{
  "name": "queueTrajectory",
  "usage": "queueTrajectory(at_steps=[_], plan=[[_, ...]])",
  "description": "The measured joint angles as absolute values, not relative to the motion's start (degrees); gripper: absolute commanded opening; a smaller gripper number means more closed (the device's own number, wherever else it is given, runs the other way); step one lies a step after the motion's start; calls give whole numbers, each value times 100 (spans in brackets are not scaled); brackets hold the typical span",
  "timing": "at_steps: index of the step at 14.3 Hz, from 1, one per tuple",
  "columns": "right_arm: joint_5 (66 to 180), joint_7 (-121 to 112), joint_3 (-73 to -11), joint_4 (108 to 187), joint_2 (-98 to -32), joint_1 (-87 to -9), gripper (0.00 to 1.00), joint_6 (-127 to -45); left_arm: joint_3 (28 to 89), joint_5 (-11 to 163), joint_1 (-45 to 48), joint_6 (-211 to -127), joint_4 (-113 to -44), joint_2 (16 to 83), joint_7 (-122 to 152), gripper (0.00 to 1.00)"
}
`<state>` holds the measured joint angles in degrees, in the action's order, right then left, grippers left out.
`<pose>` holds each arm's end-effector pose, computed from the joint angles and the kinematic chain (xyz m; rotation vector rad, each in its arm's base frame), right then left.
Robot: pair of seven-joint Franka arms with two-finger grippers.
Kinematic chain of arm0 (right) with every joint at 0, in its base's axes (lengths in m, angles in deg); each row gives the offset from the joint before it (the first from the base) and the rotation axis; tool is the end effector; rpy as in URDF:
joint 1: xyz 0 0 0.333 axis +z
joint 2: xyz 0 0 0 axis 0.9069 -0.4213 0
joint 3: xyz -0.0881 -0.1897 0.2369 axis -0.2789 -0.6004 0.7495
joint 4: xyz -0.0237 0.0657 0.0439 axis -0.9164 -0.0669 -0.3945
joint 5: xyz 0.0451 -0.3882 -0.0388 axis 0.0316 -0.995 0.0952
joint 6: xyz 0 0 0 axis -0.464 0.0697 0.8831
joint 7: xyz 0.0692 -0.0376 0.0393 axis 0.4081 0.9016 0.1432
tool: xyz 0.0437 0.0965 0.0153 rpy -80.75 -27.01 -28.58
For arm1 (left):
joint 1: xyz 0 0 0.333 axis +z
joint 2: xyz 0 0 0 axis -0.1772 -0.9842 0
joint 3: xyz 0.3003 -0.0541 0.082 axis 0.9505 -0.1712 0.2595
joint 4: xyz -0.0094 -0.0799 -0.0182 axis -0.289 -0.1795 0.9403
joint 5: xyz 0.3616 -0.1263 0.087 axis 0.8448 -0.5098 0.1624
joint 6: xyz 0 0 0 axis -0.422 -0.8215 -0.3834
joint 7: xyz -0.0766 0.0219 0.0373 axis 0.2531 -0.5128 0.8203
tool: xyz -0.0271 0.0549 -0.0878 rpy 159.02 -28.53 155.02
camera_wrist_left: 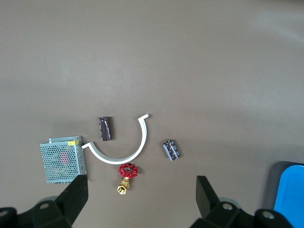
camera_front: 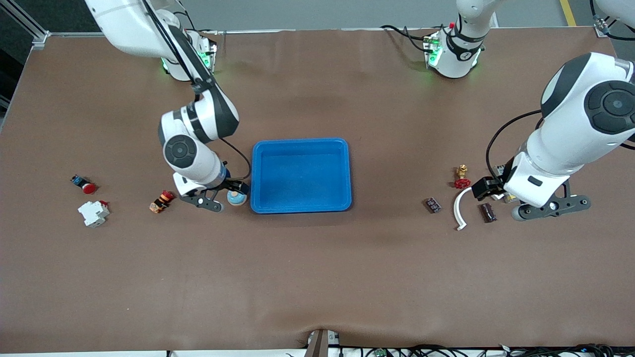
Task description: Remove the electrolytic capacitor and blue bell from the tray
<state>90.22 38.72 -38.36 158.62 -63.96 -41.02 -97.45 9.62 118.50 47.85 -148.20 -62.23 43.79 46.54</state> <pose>0.5667 0.2358 0.2805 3.0881 -0.5068 -0.1659 0.6371 -0.1355 0.5131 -3.0590 -0.2119 -0.0718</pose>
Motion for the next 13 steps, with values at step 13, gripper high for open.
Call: queueTrajectory(at_steps=[13], plan=[[8579,2168,-3900,14822,-6173,-5430,100,-8418,938,11850,4782,-14819,-6223,4379,4657,100]])
